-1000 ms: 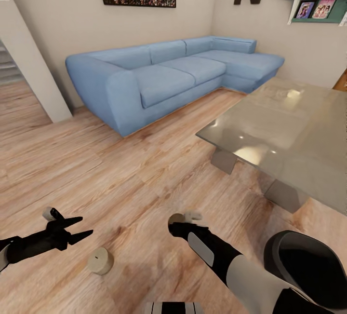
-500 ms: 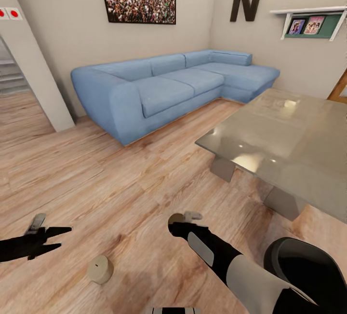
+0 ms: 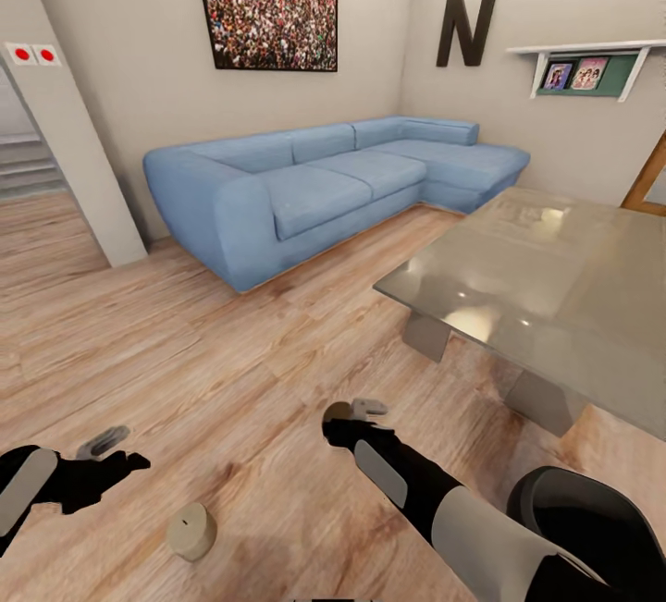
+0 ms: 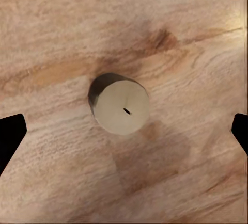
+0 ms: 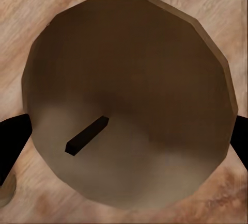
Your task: Place each of the two pumpkins and all three candles from the living room inside a cabinet in the living room (use any cabinet), then make sure every cabinet is closed, and position the cauldron so it is next to a table in the living room.
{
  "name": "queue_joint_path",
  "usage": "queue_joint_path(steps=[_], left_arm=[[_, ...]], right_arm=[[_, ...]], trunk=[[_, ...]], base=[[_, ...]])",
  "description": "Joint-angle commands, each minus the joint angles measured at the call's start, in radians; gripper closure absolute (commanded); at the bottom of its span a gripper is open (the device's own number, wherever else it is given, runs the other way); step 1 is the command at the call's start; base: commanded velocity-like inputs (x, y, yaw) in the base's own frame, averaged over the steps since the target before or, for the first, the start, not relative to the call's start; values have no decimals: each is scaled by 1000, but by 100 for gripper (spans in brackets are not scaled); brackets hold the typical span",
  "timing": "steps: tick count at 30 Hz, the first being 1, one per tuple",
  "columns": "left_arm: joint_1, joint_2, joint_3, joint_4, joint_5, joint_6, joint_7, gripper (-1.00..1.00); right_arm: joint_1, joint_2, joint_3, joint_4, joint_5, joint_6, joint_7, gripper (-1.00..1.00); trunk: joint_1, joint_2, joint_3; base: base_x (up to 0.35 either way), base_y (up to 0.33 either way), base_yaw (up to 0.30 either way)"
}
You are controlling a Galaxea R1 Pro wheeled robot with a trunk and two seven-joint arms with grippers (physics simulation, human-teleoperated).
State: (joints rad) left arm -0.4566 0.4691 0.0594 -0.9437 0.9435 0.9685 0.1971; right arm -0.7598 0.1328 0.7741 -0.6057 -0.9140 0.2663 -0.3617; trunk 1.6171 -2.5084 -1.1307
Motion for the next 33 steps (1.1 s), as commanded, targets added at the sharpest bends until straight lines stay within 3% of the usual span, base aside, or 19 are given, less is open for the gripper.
queue_joint_path(steps=[1,6,8,12,17,21,25,29,33], left_arm=[[-1,-18,0,-18,5,3,20,-100],[-1,-59,-4,-76,-5,3,37,-100],[-1,-74,-13,-87,-27,0,38,-100],[-1,-81,-9,-89,-88,-11,39,-100],[-1,-82,0,-88,-100,-71,40,-100],[1,-90,-13,-87,-120,-138,57,-100],[1,-147,-20,-85,-167,-164,115,-100],[1,-213,-24,-17,-193,-197,133,-100],[1,-228,-24,7,-194,-246,133,-100]], right_arm=[[-1,-1,5,-4,-8,2,-14,100],[-1,0,4,-8,-8,2,-25,100],[-1,0,4,-8,-8,3,-26,100],[-1,1,4,-9,-8,1,-26,100],[-1,1,4,-9,-8,1,-26,100],[-1,0,4,-9,-8,1,-26,100],[-1,0,4,-9,-8,1,-26,100],[-1,0,5,-27,-8,0,-25,100],[-1,-5,5,-160,-8,11,-48,100]], trunk=[[0,0,-1],[0,0,-1],[0,0,-1],[0,0,-1],[0,0,-1],[0,0,-1],[0,0,-1],[0,0,-1],[0,0,-1]], base=[[0,0,0],[0,0,0],[0,-18,0],[0,-13,0],[0,-1,0],[0,0,0],[0,0,0],[0,0,0],[0,0,0]])
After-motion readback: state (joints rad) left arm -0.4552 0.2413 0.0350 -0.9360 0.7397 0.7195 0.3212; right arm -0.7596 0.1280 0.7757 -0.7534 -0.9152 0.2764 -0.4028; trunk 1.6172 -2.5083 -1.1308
